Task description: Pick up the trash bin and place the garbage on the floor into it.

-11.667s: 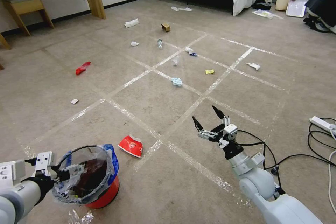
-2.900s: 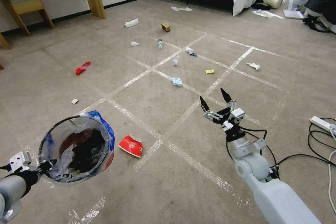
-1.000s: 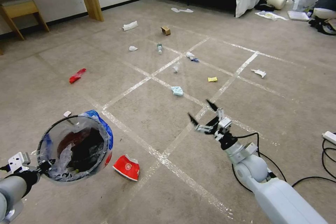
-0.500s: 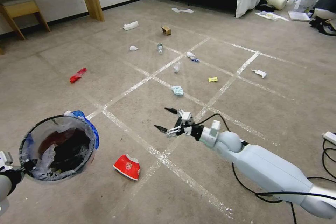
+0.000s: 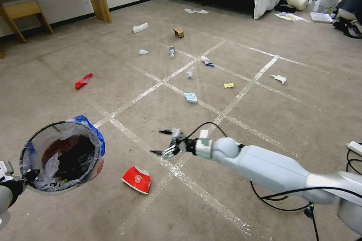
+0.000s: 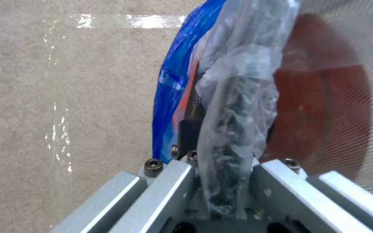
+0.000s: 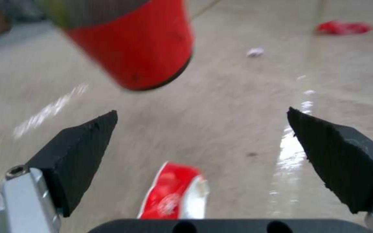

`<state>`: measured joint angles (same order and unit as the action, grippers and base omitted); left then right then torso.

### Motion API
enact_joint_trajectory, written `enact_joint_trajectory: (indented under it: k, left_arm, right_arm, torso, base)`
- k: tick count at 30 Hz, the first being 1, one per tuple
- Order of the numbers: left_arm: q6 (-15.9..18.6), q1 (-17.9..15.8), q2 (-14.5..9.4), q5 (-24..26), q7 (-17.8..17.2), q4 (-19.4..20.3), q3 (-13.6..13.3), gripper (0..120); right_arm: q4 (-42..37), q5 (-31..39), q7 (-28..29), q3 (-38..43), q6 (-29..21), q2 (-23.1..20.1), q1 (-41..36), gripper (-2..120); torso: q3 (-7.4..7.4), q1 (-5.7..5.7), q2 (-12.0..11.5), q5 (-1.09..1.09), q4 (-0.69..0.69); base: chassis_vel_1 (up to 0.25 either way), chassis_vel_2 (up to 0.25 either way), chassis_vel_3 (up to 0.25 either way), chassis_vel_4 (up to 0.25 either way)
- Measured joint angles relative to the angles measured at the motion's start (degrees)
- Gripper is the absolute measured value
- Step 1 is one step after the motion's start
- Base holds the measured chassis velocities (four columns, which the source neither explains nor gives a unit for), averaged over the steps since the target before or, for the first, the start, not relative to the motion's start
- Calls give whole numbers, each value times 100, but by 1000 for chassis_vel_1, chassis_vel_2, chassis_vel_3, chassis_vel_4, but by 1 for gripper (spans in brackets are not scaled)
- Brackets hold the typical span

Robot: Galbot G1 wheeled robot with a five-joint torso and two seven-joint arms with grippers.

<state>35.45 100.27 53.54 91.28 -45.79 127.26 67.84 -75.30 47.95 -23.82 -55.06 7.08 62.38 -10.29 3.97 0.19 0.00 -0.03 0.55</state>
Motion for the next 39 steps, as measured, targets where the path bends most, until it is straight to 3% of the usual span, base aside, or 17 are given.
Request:
enact_joint_trajectory:
  k: [5, 12, 21, 31, 39]
  left_arm:
    - [-6, 20, 76, -99, 40, -16, -17, 0]
    - [-13, -38, 199, -238, 105, -60, -134, 0]
    - [-20, 21, 313, -341, 140, 38, -176, 0]
    - [-42, -21, 353, -398, 166, 56, -246, 0]
    - [-54, 13, 403, -470, 229, 49, -253, 0]
  right_arm:
    - [500, -310, 172, -490, -324, 606, 186, 100]
    - [1087, -567, 427, -723, -574, 1005, 83, 100]
    - [1417, -707, 726, -816, -763, 1359, -17, 100]
    - [1638, -808, 765, -805, -780, 1448, -205, 100]
    - [2319, -926, 736, -768, -629, 1797, -374, 100]
  torso:
    - [0, 0, 0, 2, -1]
    - [0, 0, 0, 1, 1]
    - [-1, 0, 0, 2, 0]
    - [-1, -1, 0, 2, 1]
    - [0, -1, 0, 2, 0]
  base:
    - [0, 0, 0, 0]
    - [0, 0, 0, 0]
    - [0, 0, 0, 0]
    - [0, 0, 0, 0]
    - [0, 0, 0, 0]
